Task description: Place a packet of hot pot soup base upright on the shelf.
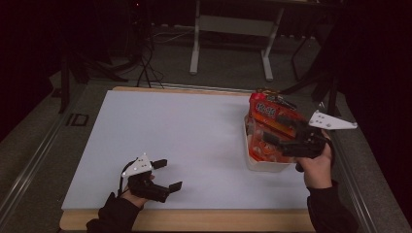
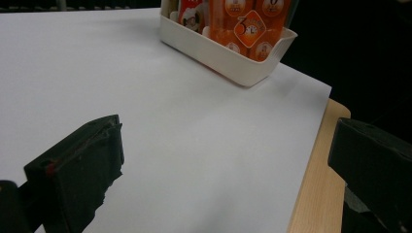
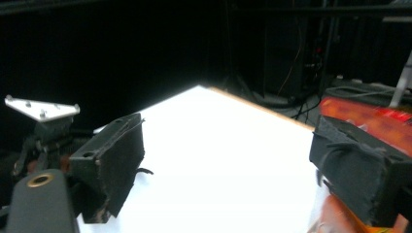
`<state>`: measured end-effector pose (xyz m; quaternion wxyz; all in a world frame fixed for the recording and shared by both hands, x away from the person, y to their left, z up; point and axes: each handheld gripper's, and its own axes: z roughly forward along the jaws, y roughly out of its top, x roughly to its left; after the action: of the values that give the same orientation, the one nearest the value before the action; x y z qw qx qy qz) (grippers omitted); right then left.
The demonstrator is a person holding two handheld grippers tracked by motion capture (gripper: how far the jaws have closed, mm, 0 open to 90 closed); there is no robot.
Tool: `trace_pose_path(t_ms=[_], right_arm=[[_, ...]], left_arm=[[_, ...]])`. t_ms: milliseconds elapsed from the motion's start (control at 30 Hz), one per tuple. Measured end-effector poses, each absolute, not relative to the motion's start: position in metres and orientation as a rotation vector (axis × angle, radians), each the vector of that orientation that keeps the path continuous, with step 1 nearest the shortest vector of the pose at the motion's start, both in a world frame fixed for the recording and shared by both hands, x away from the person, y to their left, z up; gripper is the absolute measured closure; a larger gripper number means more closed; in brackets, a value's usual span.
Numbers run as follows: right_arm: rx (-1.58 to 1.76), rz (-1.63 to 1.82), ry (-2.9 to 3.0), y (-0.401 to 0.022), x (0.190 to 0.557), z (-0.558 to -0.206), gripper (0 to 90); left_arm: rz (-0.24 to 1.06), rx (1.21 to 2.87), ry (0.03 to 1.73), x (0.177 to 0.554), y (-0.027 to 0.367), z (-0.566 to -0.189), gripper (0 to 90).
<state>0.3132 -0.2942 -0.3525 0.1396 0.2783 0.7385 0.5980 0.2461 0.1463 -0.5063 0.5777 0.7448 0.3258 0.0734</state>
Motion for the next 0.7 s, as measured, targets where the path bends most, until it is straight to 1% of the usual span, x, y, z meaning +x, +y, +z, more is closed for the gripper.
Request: trace_pose_path(t_ms=[167, 267, 367, 700], right_arm=[[0.782, 1.706, 2.195, -0.281, 0.308, -0.367, 11.1], [0.779, 1.713, 2.195, -0.280, 0.307, -0.369, 11.2], [0.757, 1.689, 2.247, -0.269, 0.304, -0.385, 11.3], [0.758, 1.657, 2.310, -0.255, 0.298, -0.413, 13.2]], left_arm=[[0.173, 1.745, 0.762, 0.245, 0.147, -0.506, 0.0], [0.178, 1.746, 0.760, 0.245, 0.147, -0.506, 0.0], [0.174, 1.750, 0.759, 0.245, 0.146, -0.507, 0.0], [0.180, 1.749, 0.752, 0.244, 0.146, -0.505, 0.0]])
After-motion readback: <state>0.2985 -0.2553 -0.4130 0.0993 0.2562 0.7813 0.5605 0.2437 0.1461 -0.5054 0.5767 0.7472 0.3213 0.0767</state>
